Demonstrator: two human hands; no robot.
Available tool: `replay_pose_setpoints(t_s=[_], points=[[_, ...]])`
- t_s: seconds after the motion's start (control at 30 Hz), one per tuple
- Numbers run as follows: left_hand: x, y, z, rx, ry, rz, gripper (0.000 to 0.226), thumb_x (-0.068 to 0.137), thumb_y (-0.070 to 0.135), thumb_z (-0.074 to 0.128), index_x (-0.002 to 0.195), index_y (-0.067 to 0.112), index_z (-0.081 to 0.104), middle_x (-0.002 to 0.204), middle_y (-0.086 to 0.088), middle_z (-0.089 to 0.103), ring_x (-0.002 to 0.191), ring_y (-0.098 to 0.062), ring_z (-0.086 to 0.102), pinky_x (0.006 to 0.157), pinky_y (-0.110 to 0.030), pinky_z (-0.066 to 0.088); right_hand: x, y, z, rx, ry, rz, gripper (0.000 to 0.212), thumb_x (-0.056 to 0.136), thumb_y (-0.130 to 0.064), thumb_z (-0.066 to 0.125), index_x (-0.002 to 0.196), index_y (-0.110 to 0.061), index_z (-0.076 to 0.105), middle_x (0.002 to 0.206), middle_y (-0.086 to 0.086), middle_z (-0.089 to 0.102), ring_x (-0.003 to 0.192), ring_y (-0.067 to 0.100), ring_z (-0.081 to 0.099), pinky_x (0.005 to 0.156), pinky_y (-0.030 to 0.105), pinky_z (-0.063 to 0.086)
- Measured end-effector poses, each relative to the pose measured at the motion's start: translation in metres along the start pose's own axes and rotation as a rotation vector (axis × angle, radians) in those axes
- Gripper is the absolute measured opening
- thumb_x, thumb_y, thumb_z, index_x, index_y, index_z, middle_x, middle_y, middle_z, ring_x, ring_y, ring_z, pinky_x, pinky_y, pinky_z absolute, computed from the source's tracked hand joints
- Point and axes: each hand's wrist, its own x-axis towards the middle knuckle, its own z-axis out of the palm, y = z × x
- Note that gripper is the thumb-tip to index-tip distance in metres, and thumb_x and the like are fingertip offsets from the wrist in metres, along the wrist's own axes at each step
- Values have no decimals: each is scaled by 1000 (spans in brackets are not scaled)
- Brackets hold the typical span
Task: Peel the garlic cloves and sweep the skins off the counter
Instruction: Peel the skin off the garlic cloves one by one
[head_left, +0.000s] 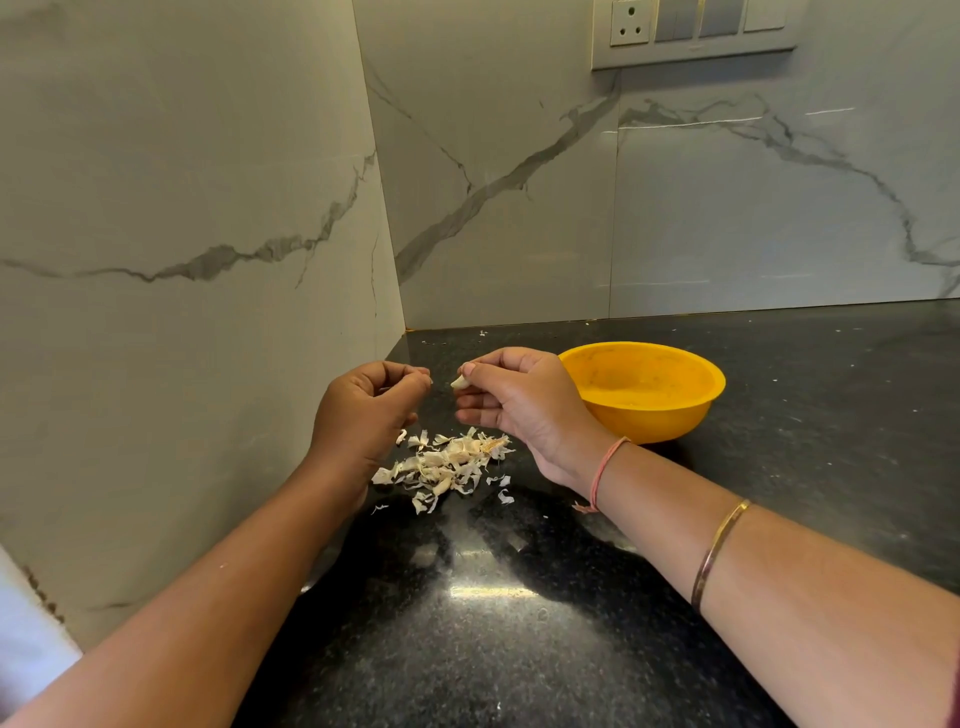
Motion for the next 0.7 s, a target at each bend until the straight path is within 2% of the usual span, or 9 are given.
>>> replay_pose_setpoints(t_s=[0.27, 0.4, 0.57, 0.7], points=[[-1, 2, 0, -37, -17, -43, 11, 87, 16, 60, 81, 14, 67, 102, -14, 68, 81, -13, 56, 83, -40, 51, 0, 0, 0, 8, 4, 1, 8, 91, -3, 56, 88, 1, 62, 79, 12, 64, 62, 13, 63, 60, 24, 58], [-2, 3, 0, -74, -42, -53, 14, 88, 13, 57, 79, 14, 68, 100, -7, 68, 90, -14, 57, 76, -30, 49, 0, 0, 0, 0, 7, 0, 9, 91, -4, 56, 84, -2, 62, 78, 11, 65, 62, 14, 63, 61, 25, 58], [-2, 5, 1, -55, -45, -54, 20, 88, 9, 53, 81, 19, 70, 92, 0, 68, 90, -12, 57, 75, -30, 48, 0, 0, -1, -4, 12, 3, 8, 91, -5, 56, 86, -2, 62, 78, 12, 65, 62, 13, 64, 61, 25, 58], [-2, 2, -1, 0, 7, -43, 35, 88, 21, 60, 55, 23, 70, 82, -9, 70, 78, -18, 59, 77, -36, 50, 1, 1, -1, 7, 4, 11, 7, 91, -4, 56, 88, 0, 62, 77, 11, 64, 60, 13, 63, 61, 24, 58]])
